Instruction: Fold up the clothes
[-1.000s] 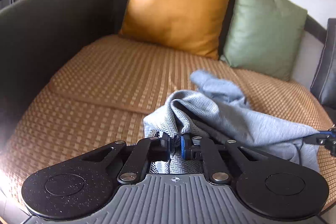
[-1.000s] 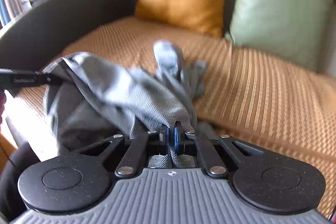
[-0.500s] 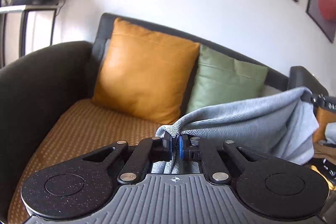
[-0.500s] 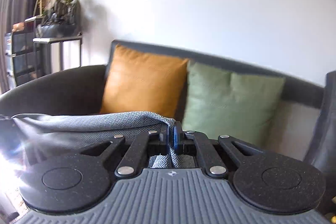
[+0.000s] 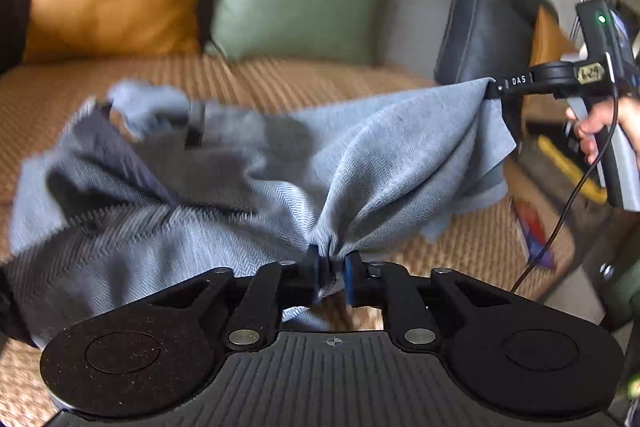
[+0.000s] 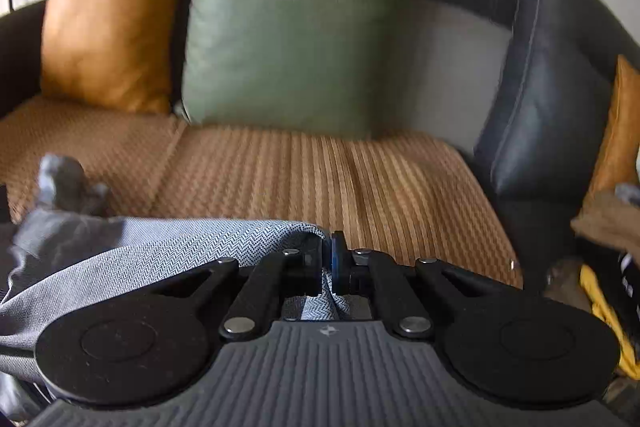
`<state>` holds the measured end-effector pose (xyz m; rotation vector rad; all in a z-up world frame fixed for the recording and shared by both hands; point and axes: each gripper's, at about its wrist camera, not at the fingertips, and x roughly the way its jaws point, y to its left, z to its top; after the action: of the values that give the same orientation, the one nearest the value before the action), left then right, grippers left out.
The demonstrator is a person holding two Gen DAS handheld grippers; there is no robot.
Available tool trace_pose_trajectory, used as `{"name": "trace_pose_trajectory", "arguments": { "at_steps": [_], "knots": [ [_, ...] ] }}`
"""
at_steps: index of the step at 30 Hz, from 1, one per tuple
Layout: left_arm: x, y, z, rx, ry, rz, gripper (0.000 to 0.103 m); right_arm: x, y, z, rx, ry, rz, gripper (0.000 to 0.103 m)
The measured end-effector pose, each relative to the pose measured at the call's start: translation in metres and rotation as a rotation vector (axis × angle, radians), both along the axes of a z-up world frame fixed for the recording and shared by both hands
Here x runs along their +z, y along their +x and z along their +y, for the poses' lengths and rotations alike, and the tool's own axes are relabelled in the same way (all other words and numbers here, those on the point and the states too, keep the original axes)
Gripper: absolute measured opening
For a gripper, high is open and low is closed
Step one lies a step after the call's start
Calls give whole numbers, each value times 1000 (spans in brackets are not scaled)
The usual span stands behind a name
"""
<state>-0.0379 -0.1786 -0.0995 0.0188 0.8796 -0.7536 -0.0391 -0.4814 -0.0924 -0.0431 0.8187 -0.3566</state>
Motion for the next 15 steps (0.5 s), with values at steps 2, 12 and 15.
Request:
{"name": "trace_pose_trajectory", "arguments": {
  "at_steps": [2,12,15],
  "knots": [
    [-17,-3,-5,-10,29,17,35,-36,-8,-11,-40,18,73,4],
    [60,-22,83,95,-72,-152,72,-31,-28,19,-39,-79,76,66],
    [70,-26,127,245,-72,-196,73,11,-37,42,17,-102,-52,67]
  ]
}}
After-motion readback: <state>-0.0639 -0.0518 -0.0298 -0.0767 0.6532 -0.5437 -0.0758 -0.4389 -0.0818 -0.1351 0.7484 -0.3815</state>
